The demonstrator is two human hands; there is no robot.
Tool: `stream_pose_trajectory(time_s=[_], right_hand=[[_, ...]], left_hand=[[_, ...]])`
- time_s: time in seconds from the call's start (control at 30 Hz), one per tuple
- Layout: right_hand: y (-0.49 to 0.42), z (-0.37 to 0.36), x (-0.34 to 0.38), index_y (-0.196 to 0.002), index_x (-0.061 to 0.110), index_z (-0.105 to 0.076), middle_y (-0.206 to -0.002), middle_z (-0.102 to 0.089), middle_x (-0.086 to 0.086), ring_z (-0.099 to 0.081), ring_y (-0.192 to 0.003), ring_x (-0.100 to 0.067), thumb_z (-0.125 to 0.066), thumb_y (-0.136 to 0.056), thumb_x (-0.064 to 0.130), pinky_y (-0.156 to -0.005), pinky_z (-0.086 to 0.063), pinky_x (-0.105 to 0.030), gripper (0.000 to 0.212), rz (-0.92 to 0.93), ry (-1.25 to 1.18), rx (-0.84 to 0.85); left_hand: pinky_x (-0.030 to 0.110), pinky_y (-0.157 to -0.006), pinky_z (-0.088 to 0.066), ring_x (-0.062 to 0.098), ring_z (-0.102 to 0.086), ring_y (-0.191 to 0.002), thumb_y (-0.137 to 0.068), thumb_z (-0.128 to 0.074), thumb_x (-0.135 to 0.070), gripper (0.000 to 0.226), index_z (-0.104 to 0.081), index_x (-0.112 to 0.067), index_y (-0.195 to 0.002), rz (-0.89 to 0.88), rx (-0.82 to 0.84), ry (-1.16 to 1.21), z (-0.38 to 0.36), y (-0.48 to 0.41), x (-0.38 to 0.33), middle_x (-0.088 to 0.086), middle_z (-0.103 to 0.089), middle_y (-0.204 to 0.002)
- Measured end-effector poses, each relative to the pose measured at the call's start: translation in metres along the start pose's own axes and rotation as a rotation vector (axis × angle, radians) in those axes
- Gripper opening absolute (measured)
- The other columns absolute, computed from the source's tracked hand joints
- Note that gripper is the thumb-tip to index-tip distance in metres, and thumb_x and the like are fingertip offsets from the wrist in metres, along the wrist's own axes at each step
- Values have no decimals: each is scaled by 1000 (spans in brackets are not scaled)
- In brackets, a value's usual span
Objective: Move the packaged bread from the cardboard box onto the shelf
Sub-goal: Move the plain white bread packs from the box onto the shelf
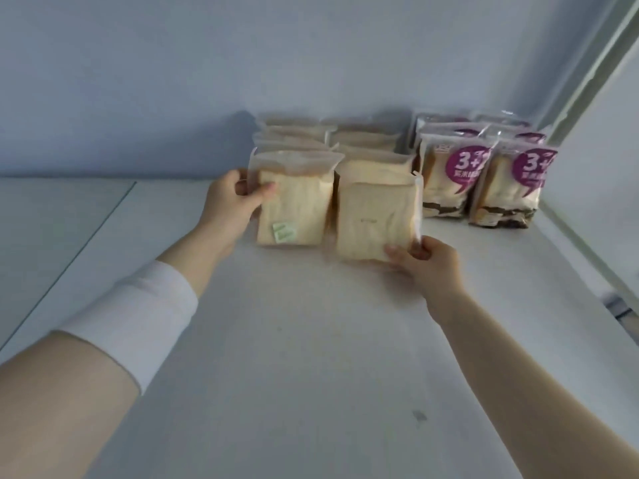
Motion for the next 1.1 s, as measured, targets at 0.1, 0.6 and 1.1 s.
stream_pose_trajectory(time_s=[0.1, 0.6, 1.1], right_hand=[[-20, -2, 1, -61, 26, -49, -84, -56, -1, -46, -62, -5, -79, -69, 33, -53, -35, -21, 32, 78, 135, -93], [49, 6, 33, -143, 12, -28, -145, -38, -8, -31, -133, -26, -66, -83, 34, -109, -28, -36, 75, 89, 605, -180], [367, 304, -85, -137, 13, -34, -137, -34, -12, -34, -126, -32, -55, -89, 19, -100, -37, -40, 52, -246, 1119, -346]], left_hand=[[20, -67, -47, 6, -56, -71, -79, -71, -22, 14, -57, -25, -78, -39, -54, -65, -2, -17, 11, -8, -61, -79], [47, -100, -33, 30, -37, -129, -80, -68, -29, 70, -33, -14, -138, -159, -213, -539, -14, 49, -41, 12, -40, -139], [40, -89, -36, 31, -44, -116, -90, -50, -18, 37, -41, -15, -126, -1110, 853, -1109, -286, 474, -138, 11, -49, -124]])
Point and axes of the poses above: each hand's wrist, its own y-axis away from the middle knuckle, its own z-axis out of the back of the hand, x = y × z, the point moved 7 cm from there along -y, towards the middle knuckle
